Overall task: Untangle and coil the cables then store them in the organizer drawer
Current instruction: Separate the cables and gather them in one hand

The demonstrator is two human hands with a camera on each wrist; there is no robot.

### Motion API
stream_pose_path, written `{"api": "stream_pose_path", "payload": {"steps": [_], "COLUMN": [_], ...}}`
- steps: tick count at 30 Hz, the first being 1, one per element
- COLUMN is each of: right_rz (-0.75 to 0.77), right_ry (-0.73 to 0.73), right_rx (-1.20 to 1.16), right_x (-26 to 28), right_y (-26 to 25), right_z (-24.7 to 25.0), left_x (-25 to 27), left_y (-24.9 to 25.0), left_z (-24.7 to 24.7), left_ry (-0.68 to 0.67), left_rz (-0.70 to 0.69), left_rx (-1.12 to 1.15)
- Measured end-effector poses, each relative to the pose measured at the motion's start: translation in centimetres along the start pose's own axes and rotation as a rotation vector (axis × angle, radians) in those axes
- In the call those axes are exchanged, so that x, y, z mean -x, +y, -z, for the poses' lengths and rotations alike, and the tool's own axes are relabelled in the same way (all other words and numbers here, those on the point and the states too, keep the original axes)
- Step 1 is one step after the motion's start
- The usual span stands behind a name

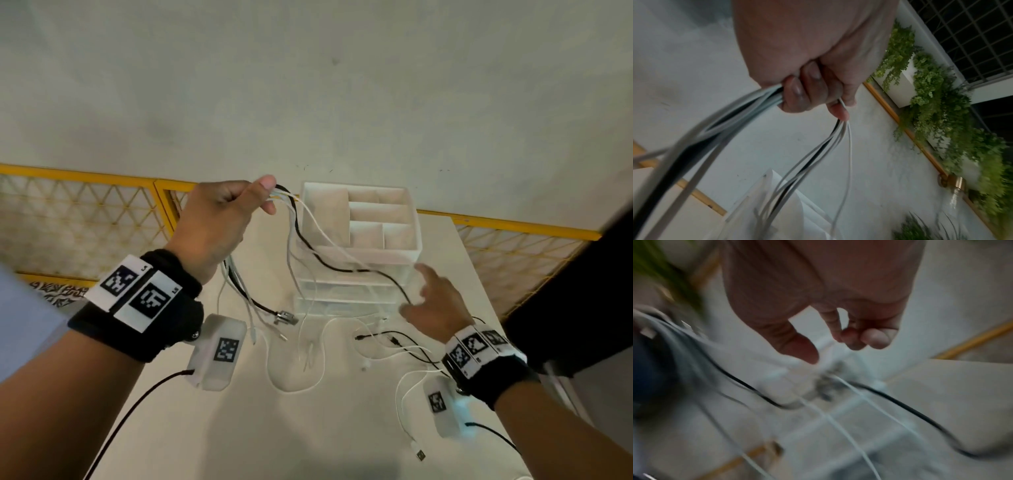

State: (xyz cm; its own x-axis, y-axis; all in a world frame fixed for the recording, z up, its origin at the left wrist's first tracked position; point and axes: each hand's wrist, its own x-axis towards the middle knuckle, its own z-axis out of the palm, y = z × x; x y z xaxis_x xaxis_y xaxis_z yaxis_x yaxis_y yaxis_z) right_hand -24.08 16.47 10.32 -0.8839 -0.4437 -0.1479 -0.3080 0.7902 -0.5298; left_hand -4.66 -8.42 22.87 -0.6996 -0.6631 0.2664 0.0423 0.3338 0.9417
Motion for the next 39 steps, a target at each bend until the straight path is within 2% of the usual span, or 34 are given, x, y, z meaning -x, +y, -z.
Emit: {"api": "stream_pose_path", "payload": {"steps": [3, 5, 6, 7, 9, 11, 13, 15, 17, 20, 24, 27, 31, 35, 37, 39], "right_rz": [0.389, 0.556, 0.593, 0.587, 0.475, 0.344, 0.260, 0.145, 0.053, -0.012, -0.025, -0.041, 0.024, 0.197, 0.189, 0.110], "right_ry": [0.044, -0.041, -0.065, -0.078, -0.127, -0.239, -0.284, -0.259, -0.174, -0.019, 0.217, 0.378, 0.373, 0.366, 0.307, 0.223], "right_rx": [-0.352, -0.405, -0.373, -0.349, -0.302, -0.162, 0.028, 0.064, 0.046, -0.087, -0.235, -0.441, -0.610, -0.827, -0.986, -1.098], "right_x": [2.7, 3.9, 4.1, 4.1, 3.2, 2.3, 1.3, 0.3, -1.0, -2.7, -4.8, -7.0, -10.1, -11.4, -11.6, -12.0], "right_y": [-8.3, -12.3, -13.5, -14.2, -13.5, -10.8, -7.5, -5.0, -3.5, -3.5, -4.5, -4.6, -4.5, -4.8, -4.8, -4.1], "right_z": [2.5, 3.0, 2.8, 2.5, 1.8, 1.3, 1.6, 2.6, 4.1, 6.6, 9.5, 11.2, 12.7, 13.2, 13.2, 12.1], "left_x": [0.6, 1.0, 1.3, 1.5, 1.8, 1.9, 1.8, 1.7, 1.8, 2.2, 2.2, 2.6, 3.3, 3.9, 3.7, 3.4], "left_y": [0.6, 1.1, 1.5, 1.7, 1.8, 1.4, 0.7, 0.0, -1.0, -2.9, -6.4, -8.9, -11.3, -13.2, -13.3, -13.2], "left_z": [-1.4, -2.3, -2.7, -3.0, -3.2, -2.6, -1.4, -0.3, 0.0, -0.9, -2.0, -2.0, -2.3, -2.0, -1.8, -1.7], "left_ry": [-0.113, -0.195, -0.224, -0.242, -0.246, -0.219, -0.169, -0.149, -0.197, -0.315, -0.519, -0.583, -0.609, -0.589, -0.539, -0.522], "left_rz": [-0.033, -0.070, -0.093, -0.116, -0.144, -0.144, -0.135, -0.124, -0.093, 0.017, 0.217, 0.276, 0.321, 0.320, 0.290, 0.294], "left_rx": [-0.022, -0.090, -0.136, -0.183, -0.252, -0.275, -0.261, -0.279, -0.326, -0.363, -0.364, -0.399, -0.429, -0.490, -0.528, -0.556]}}
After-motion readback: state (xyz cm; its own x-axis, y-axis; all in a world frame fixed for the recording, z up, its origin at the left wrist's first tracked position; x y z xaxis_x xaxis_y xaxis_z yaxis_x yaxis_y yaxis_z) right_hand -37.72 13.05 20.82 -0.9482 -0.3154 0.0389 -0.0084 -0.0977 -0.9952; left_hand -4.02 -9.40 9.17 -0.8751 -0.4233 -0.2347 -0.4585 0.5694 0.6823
